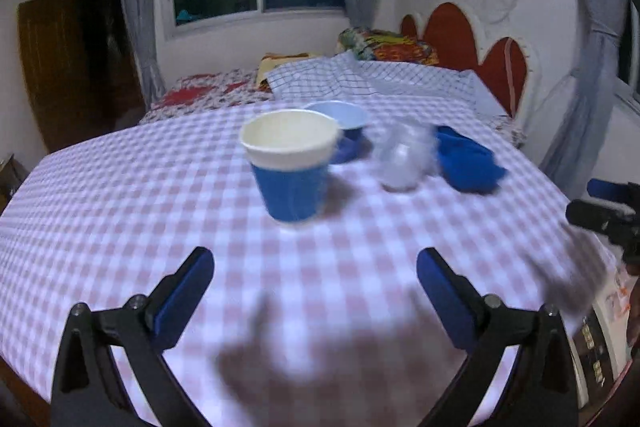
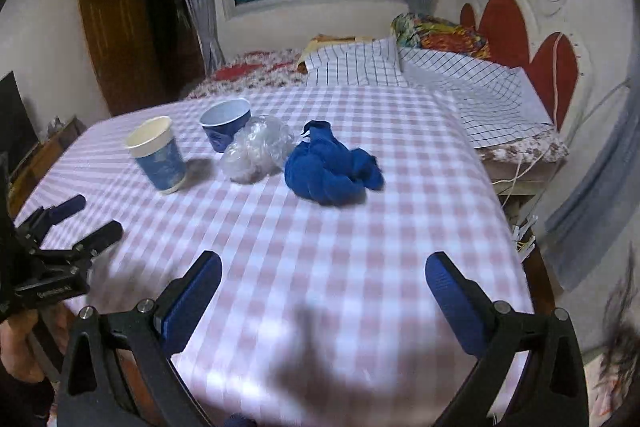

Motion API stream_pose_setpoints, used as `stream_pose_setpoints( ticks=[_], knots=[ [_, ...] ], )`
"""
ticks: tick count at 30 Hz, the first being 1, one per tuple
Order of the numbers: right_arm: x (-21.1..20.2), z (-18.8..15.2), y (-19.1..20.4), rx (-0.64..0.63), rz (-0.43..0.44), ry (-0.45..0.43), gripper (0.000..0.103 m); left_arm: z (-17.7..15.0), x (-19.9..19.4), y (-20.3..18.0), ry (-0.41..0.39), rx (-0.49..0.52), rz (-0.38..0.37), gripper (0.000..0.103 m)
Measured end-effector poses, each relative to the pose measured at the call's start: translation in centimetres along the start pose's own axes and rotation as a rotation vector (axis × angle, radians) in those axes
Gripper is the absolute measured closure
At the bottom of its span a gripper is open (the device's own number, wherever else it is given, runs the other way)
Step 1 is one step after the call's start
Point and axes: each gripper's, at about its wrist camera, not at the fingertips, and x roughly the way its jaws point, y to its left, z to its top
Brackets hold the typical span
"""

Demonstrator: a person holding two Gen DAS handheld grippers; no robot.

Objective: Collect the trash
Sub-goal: 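Grasp the blue-and-white paper cup with the left tool while the right tool grasps the blue cloth, then carry the paper cup and blue cloth off the bed over the black trash bin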

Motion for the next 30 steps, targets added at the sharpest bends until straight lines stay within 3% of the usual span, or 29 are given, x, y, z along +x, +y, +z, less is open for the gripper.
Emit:
stream_pose_setpoints(
  ticks=[7,15,17,20,25,27,30],
  knots=[
    [6.3,2.8,0.3,-0.046,-0.044,0.078,0.006,2.1,4.5,0.3,0.029,-0.004,0.033,0.009],
    [10.2,4.6,0.6,-0.052,-0.043,0.114,0.010,3.8,7.1,-0.4,0.053,0.044,0.077,0.012],
    [10.9,4.8,0.8,-0.053,-0.043,0.121,0.020,4.0,7.7,-0.6,0.065,0.057,0.089,0.013],
    [11.7,4.8,0.9,-0.061,-0.043,0.136,0.026,4.1,8.3,-0.8,0.074,0.060,0.092,0.016],
    [12.1,4.9,0.3,-0.046,-0.013,0.138,0.038,4.6,8.8,-1.3,0.078,0.070,0.081,0.027],
    [12.2,4.8,0.3,-0.049,-0.006,0.144,0.047,4.6,8.9,-1.6,0.081,0.074,0.077,0.038],
    [12.1,4.7,0.1,-0.042,0.009,0.136,0.059,4.6,8.5,-1.9,0.063,0.081,0.050,0.040]
  ],
)
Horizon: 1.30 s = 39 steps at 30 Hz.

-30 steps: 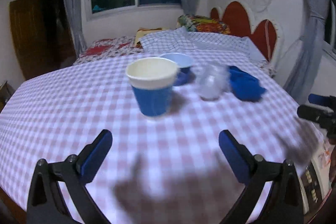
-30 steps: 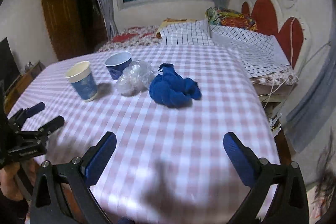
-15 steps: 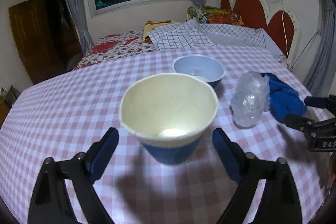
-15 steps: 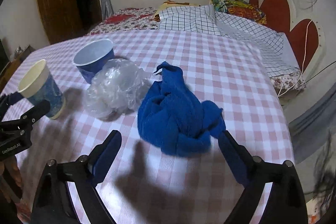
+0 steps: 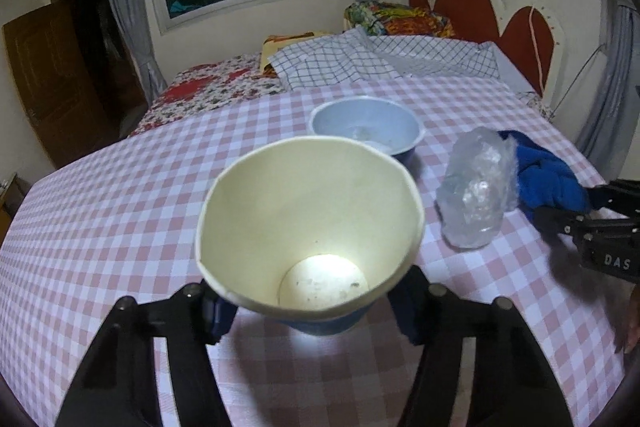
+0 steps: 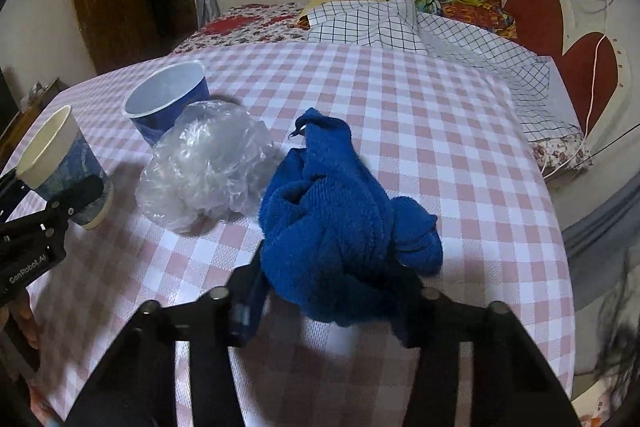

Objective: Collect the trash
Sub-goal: 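Carry the paper cup and blue cloth off the bed over the black trash bin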

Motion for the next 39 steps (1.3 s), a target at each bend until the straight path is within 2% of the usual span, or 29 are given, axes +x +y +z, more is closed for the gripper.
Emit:
stream_pose_setpoints(
  ticks=[2,5,22,27,39],
  knots=[
    [-0.5,-0.2,-0.3,0.012,0.009,-0.009,0.067,0.1,-0.6,-0.5,-0.023,0.013,-0.003,0.041],
    [-1.3,-0.9,-0.7,0.022,0.009,-0.026,0.071,-0.2,-1.9,-1.5,-0.050,0.044,-0.003,0.041],
    [-11.4,-7.0,-3.4,0.045,-0.017,-0.167,0.075,-2.6,-8.8,-4.1,-0.129,0.073,-0.065,0.041],
    [-15.1,-10.1,-3.5,-0.001,-0.051,-0.233,0.077,-4.0,-11.4,-5.1,-0.153,0.084,-0.094,0.041],
    [-23.3,-17.5,-5.8,0.043,-0.055,-0.324,0.078,-7.2,-16.8,-9.5,-0.189,0.132,-0.163,0.041]
  ],
)
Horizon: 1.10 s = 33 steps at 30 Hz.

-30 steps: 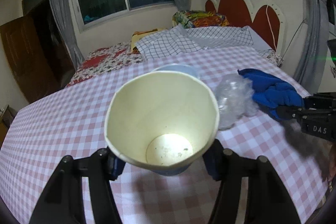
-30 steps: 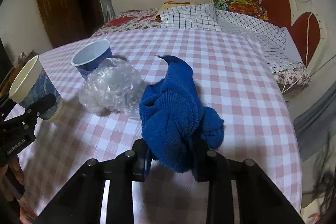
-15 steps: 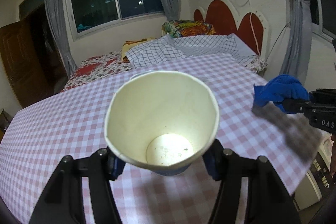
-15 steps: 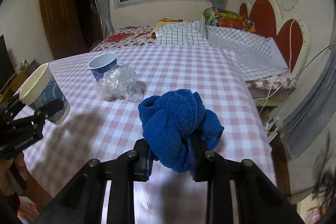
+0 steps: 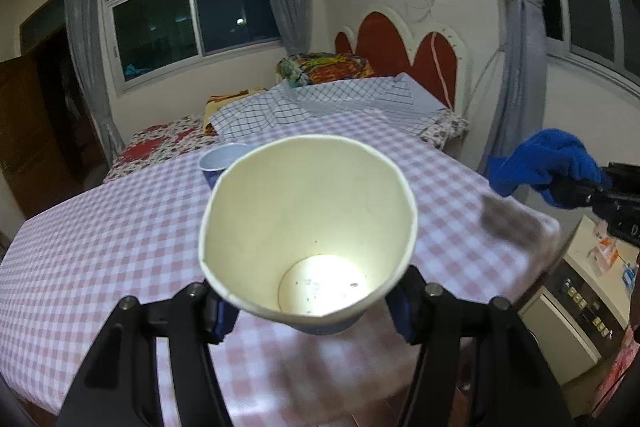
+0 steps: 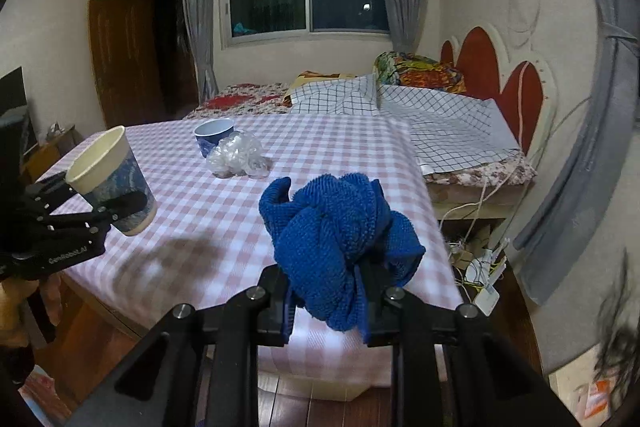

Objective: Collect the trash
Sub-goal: 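Carry the paper cup and blue cloth off the bed over the black trash bin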

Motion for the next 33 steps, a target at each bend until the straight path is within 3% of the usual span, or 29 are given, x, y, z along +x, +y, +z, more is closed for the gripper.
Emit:
stream_pose_setpoints(
  ticks=[12,22,33],
  knots=[
    [-8.3,-6.7,-5.2,0.068,-0.095,-0.014,0.078,-2.2,-2.7,-7.5,-0.001,0.047,-0.105,0.041],
    [-12.0,-12.9,-11.0,0.163,-0.158,0.011,0.078,-4.6,-2.5,-15.7,0.022,0.082,-0.224,0.041],
    [-13.3,-19.4,-16.2,0.259,-0.197,0.062,0.078,-7.5,-0.6,-23.4,0.087,0.146,-0.337,0.041]
  ],
)
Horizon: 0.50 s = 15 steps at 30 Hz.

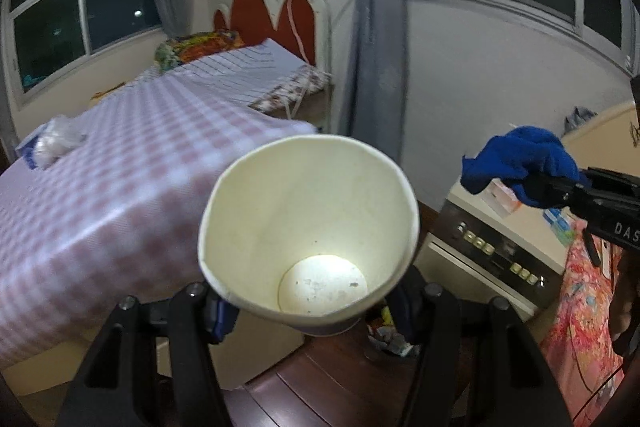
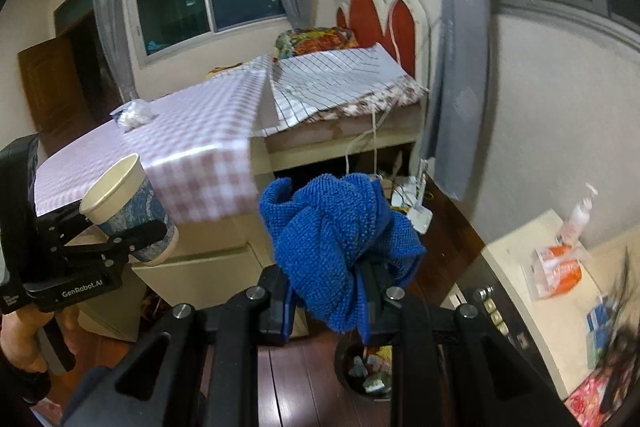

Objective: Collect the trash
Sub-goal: 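Carry the paper cup and blue cloth off the bed over the black trash bin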

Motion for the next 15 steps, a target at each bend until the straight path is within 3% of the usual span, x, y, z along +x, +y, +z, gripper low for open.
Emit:
stream_pose_setpoints(
  ticks=[15],
  knots=[
    [5.6,-7.0,-7.2,0.114,-0.029,0.114,0.077,-3.0,7.5,-6.6,0.096,0.056,-0.121,0.041]
  ],
)
